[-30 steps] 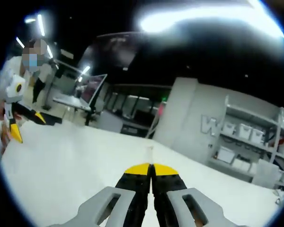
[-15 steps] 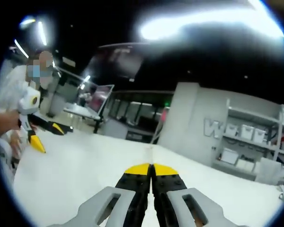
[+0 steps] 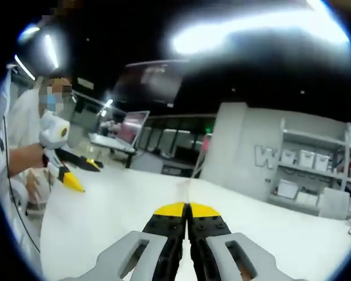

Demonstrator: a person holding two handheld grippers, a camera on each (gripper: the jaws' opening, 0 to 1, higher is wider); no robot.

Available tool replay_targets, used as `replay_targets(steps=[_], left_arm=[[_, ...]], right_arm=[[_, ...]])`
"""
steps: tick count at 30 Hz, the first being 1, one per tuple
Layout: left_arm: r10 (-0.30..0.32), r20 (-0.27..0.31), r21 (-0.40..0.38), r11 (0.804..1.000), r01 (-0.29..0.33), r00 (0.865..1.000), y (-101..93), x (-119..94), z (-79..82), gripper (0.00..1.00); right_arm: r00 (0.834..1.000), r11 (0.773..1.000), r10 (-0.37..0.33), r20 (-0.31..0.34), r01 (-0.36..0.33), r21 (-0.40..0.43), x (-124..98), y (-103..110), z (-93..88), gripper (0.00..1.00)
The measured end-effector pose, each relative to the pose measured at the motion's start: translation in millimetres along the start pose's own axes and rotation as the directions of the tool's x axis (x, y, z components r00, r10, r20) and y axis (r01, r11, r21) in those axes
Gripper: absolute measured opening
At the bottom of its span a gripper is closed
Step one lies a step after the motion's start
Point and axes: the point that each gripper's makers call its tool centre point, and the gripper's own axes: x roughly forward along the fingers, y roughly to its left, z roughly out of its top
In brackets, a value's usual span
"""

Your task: Open the resealable bag by pulling the two sides of the seal apart until the entire bag opening is separated and visibly accessible.

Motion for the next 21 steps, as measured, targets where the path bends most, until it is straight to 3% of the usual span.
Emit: replay_targets(steps=[13, 17, 21], left_arm=[[-0.047, -0.007, 0.009, 0.999, 0.047, 0.999, -19.1, 4, -0.3, 0.71], [-0.064, -0.011, 0.015, 0.998, 0.065, 0.998, -25.0, 4, -1.3, 0.7], [-0.076, -0.021, 0.017, 0.997, 0.076, 0.997, -27.9, 5, -4.3, 0.69]], right_arm=[[0.998, 0.999, -0.038, -0.042, 0.037, -0.027, -35, 17, -13.6, 0.0], [0.997, 0.988, -0.018, -0.076, 0.006, -0.155, -39, 37, -21.3, 0.0], [0.996, 0.979, 0.034, -0.078, -0.049, -0.2, -38, 62, -22.7, 0.0]])
